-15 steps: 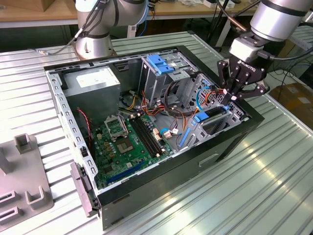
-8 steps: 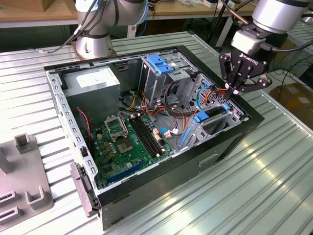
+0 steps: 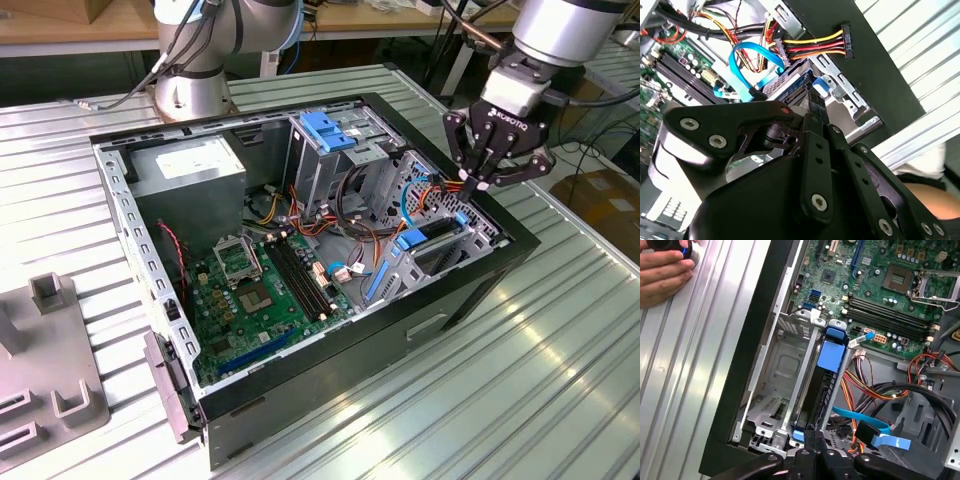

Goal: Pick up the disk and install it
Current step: 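Insert the first disk wire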

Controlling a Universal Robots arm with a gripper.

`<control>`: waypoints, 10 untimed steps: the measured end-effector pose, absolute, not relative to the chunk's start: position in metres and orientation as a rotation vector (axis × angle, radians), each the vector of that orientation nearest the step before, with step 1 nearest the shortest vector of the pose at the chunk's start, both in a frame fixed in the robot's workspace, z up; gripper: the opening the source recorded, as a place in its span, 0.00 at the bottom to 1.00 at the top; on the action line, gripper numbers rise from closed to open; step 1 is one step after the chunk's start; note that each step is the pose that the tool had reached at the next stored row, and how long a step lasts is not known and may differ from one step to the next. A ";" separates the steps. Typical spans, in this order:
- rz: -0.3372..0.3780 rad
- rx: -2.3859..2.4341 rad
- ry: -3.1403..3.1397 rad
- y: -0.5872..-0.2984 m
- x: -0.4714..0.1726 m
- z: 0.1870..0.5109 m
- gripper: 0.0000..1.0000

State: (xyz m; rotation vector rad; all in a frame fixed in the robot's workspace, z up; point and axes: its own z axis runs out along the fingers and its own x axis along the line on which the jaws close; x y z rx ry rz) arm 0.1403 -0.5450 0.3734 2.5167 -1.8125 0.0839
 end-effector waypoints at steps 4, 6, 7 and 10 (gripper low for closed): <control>0.084 2.517 -1.812 -0.545 0.140 0.373 0.11; 0.084 2.518 -1.811 -0.545 0.141 0.373 0.11; 0.084 2.520 -1.808 -0.545 0.141 0.373 0.11; 0.086 2.567 -1.743 -0.545 0.141 0.373 0.11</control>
